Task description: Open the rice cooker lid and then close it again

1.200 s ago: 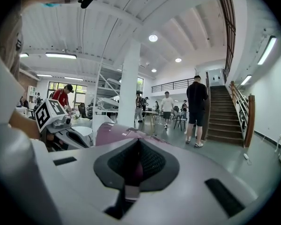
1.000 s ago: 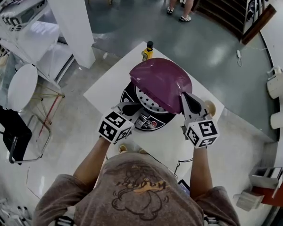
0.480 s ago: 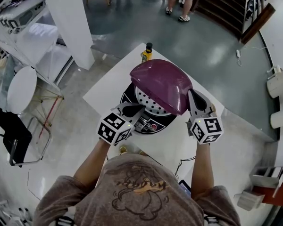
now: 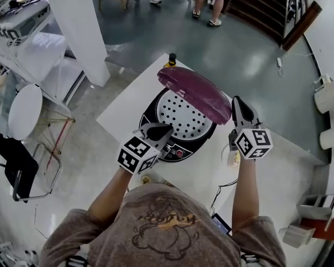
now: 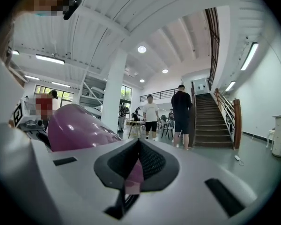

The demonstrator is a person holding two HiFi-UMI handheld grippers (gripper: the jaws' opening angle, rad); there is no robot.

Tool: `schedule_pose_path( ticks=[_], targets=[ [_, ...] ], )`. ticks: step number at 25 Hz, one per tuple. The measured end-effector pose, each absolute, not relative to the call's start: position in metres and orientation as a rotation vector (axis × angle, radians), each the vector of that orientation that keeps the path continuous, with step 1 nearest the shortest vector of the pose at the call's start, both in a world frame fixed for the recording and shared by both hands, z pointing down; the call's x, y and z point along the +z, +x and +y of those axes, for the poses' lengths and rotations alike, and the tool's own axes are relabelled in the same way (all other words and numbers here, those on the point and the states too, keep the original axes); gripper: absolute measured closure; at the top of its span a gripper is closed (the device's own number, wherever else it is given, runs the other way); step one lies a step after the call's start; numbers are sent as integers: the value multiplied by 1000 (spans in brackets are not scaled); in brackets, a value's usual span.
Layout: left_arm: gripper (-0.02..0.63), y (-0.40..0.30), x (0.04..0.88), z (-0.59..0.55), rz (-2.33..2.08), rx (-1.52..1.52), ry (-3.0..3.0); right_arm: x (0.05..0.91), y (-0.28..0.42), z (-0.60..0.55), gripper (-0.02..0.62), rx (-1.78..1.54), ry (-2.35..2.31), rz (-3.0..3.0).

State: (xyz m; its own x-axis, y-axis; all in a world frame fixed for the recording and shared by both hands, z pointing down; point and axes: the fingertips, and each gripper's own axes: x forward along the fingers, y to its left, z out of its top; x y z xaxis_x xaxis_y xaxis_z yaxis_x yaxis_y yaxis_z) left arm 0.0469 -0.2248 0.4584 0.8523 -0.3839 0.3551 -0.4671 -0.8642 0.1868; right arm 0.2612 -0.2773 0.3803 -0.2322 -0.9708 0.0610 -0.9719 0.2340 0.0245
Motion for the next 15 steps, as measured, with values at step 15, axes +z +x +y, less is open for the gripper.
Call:
schedule_pose_path(
  ticks=[15],
  targets=[
    [586,61,451,-237,-690,379,2765,398,299,-310,591,118,1933,-2419]
  ],
)
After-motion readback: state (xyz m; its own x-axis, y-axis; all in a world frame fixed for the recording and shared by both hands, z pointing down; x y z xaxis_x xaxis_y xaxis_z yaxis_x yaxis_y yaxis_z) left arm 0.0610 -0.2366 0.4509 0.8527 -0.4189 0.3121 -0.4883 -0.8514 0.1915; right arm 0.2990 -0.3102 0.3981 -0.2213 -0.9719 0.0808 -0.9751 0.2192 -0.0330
